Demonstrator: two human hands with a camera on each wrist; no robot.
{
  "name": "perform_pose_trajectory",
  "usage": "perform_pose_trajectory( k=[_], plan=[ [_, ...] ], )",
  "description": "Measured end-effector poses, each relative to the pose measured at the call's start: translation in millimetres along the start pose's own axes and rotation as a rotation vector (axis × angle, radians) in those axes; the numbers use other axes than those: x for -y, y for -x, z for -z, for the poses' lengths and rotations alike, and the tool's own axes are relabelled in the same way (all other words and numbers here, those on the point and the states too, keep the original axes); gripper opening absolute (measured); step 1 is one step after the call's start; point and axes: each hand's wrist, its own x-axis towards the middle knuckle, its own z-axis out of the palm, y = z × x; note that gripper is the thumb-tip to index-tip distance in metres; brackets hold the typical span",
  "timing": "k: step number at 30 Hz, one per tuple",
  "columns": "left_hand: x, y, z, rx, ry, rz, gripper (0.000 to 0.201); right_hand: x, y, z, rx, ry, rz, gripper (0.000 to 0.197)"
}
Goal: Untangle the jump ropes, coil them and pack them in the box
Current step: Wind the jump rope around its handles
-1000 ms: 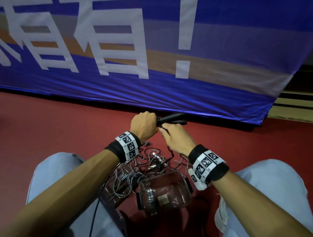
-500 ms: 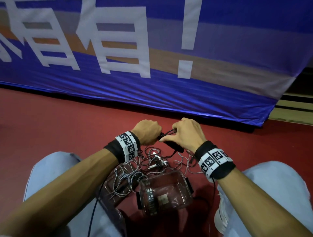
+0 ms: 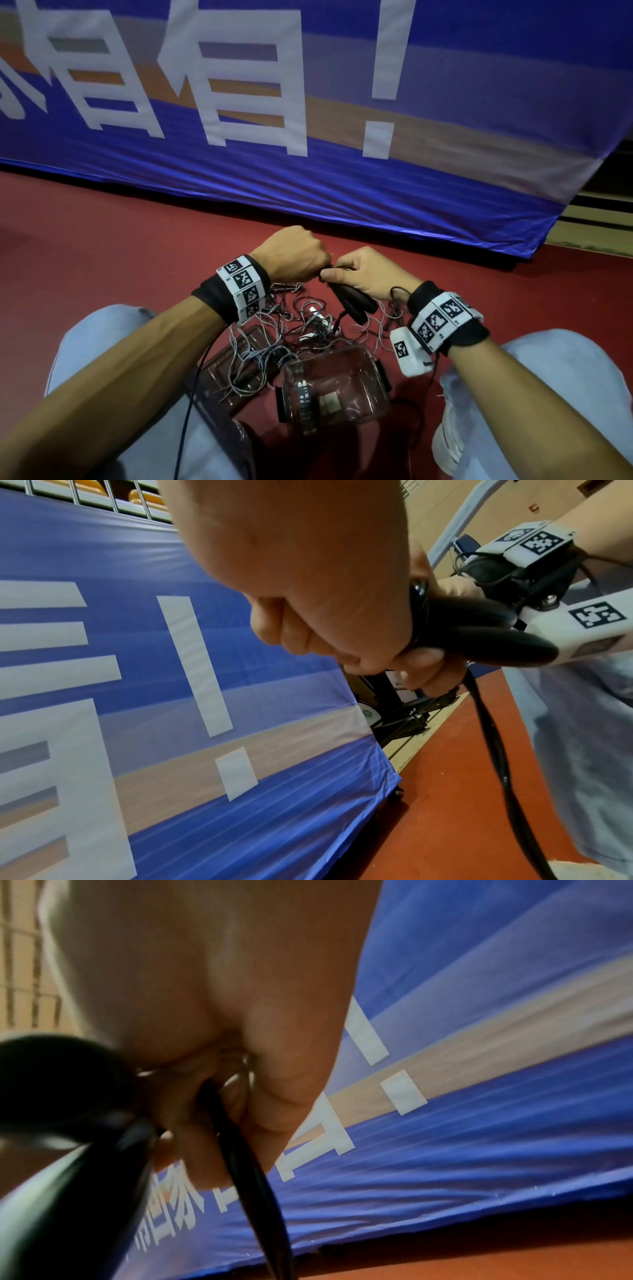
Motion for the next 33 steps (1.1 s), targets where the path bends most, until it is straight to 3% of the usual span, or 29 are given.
perform_pose_trajectory(
  k=[2, 5, 6, 9, 11, 14, 17, 18, 20, 22, 25, 29, 33],
  plan=[
    [4, 2, 3, -0.135, 0.034, -0.011, 0.038, 2, 1, 3, 0.066, -0.076, -0.019, 0.107],
    [7, 4, 6, -0.330, 0.104, -0.027, 0.042, 7, 6, 6, 0.154, -0.262, -0.031, 0.095],
    [7, 5, 7, -0.373, 0.117, -0.030, 0.041, 8, 8, 7, 0.172, -0.310, -0.034, 0.094],
    [7, 7, 11, -0.459, 0.168, -0.025, 0.036, 11, 12, 8, 0.226, -0.395, -0.058, 0.117],
    [5, 8, 12, -0.498, 0.202, -0.022, 0.034, 12, 14, 8, 0.286, -0.466, -0.056, 0.118],
    [1, 10, 17, -0.579, 0.296, -0.005, 0.044, 12, 15, 8, 0.334, -0.589, -0.086, 0.112],
    [-3, 11, 20, -0.623, 0.391, 0.061, 0.040, 17, 18, 7, 0.346, -0.707, -0.120, 0.077],
    [-4, 12, 20, -0.616, 0.431, 0.094, 0.030, 23, 19, 6, 0.337, -0.759, -0.112, 0.063],
    [-7, 12, 19, -0.580, 0.513, 0.183, 0.019, 32, 23, 2, 0.302, -0.943, -0.099, 0.054],
    [-10, 11, 16, -0.527, 0.596, 0.288, 0.021, 34, 24, 1, 0.272, -1.125, -0.099, 0.044],
    [-16, 8, 13, -0.393, 0.676, 0.548, 0.026, 32, 20, -1, 0.213, -1.177, -0.061, 0.024],
    [-18, -3, 16, -0.095, 0.736, 0.875, 0.027, 32, 3, -13, -0.182, -0.986, -0.159, 0.033],
    [-16, -9, 12, 0.060, 0.735, 0.960, 0.033, 29, -6, -22, -0.304, -0.943, -0.253, 0.034]
  ],
)
